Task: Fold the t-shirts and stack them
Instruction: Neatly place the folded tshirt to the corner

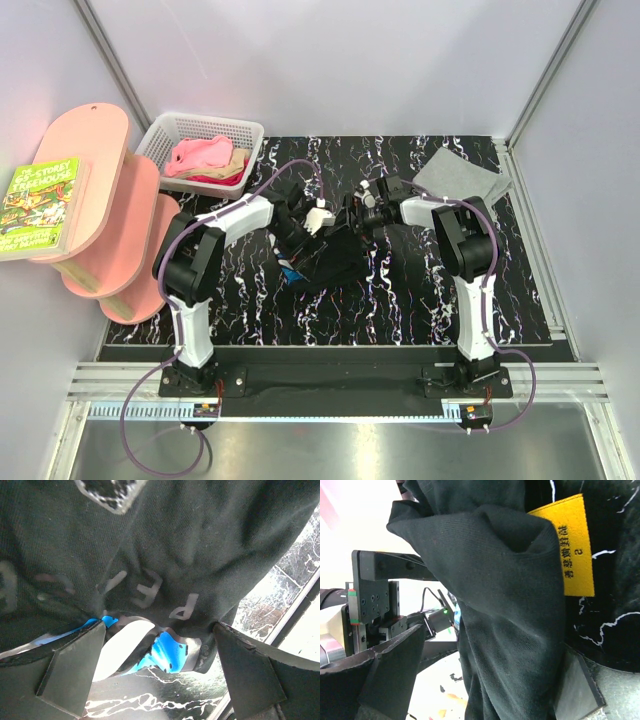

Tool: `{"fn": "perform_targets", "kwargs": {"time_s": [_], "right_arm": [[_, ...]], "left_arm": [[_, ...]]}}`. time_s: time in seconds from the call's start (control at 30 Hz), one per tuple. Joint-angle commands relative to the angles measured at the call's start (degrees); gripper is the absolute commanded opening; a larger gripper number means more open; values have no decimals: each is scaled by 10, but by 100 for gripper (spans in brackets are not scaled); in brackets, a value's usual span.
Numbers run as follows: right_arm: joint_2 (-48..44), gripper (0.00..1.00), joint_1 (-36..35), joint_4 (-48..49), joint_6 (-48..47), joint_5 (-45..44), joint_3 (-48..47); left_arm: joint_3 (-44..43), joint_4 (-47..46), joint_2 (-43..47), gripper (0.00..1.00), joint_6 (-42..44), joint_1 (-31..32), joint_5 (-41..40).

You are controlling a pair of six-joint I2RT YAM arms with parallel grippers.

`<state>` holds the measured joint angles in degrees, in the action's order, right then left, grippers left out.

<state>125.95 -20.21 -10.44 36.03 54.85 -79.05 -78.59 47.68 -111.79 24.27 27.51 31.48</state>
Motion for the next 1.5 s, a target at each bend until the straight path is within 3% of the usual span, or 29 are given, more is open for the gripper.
{"fn": "perform_targets", "kwargs": {"time_s": [0.0, 0.07, 0.1, 0.2, 0.3, 0.43, 0.5, 0.53, 0.77, 1.1, 1.47], "right_arm": [[44, 98, -21, -6, -17, -83, 43], [47, 85, -24, -5, -14, -73, 42], [49, 67, -26, -2, -12, -69, 41], [61, 45, -30, -1, -6, -55, 33], [67, 52, -37, -2, -4, -52, 27], [75, 39, -42, -1, 1, -41, 18], [76, 8, -45, 0, 1, -33, 14], [74, 0, -45, 0, 4, -28, 14], [38, 0, -22, 43, 43, 10, 9], [-30, 0, 148, 49, 108, 59, -102], [-12, 0, 272, 36, 143, 87, -214]], "left_arm": [[19, 2, -3, 99, -13, 12, 19], [19, 1, -1, 99, -14, 12, 19], [19, 1, -1, 99, -13, 12, 17], [20, 2, 3, 99, -12, 13, 15], [21, 1, 8, 99, -12, 12, 13], [23, 1, 13, 99, -11, 12, 9], [23, 1, 16, 99, -11, 12, 9], [25, 1, 19, 99, -11, 12, 8], [11, 27, 66, 99, -6, 3, -8], [-142, 212, 193, 99, 81, -147, 25], [-60, 218, 234, 99, 111, -201, 24]]}}
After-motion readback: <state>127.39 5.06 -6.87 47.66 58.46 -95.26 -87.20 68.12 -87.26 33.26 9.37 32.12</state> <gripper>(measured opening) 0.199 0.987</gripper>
